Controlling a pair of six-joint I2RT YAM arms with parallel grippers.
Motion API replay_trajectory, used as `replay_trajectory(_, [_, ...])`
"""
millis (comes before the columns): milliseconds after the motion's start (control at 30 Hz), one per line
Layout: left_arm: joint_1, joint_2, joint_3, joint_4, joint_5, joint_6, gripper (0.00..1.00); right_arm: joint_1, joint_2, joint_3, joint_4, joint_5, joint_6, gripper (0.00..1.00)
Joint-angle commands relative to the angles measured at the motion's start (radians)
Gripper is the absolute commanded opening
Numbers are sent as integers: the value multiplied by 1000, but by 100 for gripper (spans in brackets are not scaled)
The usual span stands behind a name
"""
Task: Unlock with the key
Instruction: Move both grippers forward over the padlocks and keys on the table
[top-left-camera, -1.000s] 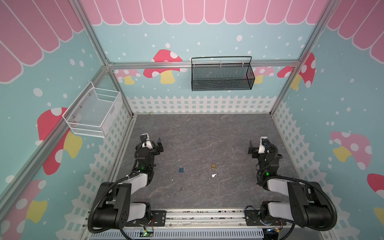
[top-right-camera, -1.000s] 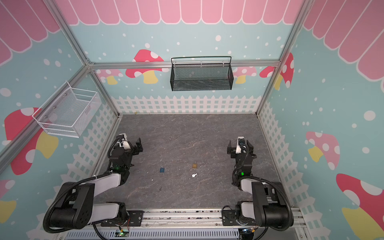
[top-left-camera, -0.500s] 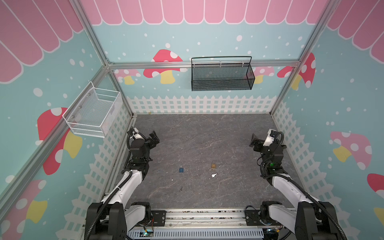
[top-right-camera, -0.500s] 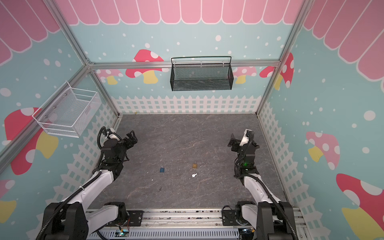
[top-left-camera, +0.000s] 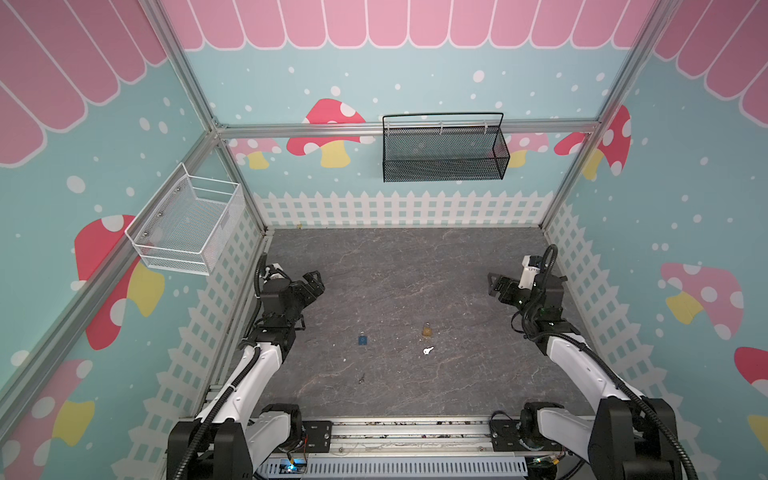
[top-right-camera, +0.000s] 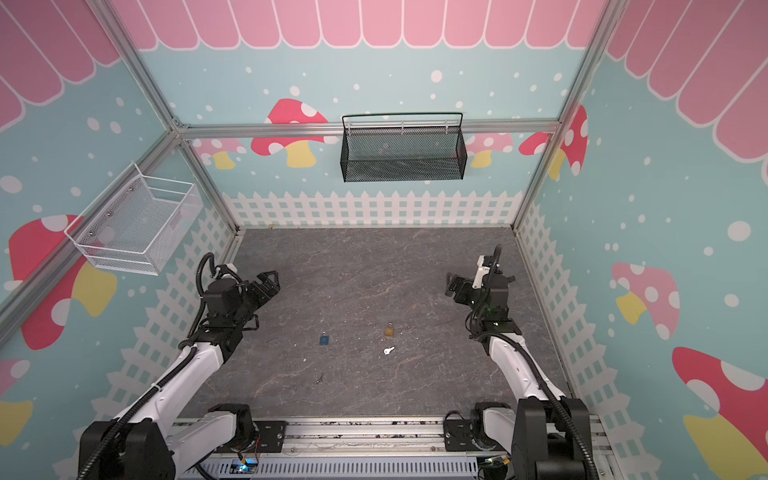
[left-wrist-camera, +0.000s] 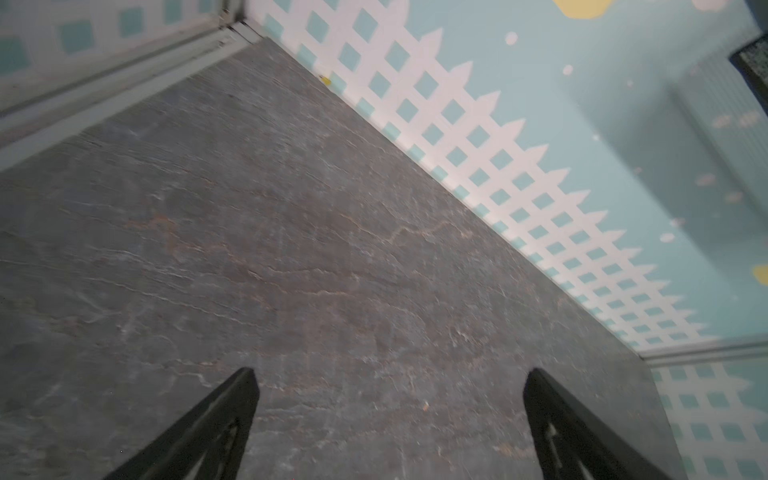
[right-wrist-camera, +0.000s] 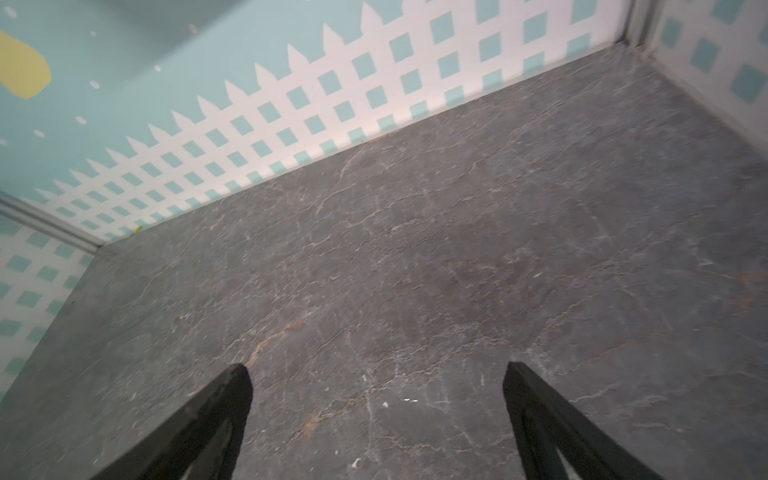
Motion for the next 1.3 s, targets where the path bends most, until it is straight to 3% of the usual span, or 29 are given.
replay_trajectory(0, [-116, -12, 15, -84, -35, -20, 100, 69, 6, 22, -202, -32, -21, 98])
replay_trajectory(267, [-393, -20, 2, -114, -100, -35, 100, 267, 56, 100, -389, 22, -45, 98])
replay_trajectory(567, [-577, -17, -15, -191, -131, -90, 100, 477, 121, 105, -486, 35, 44, 100])
replay_trajectory(933, [-691, 4, -8, -220, -176, -142, 100, 675, 112, 42, -495, 154, 229, 98])
replay_trajectory(1267, [-721, 16, -8, -220, -203, -176, 100, 745, 163, 24, -383, 121, 254, 95])
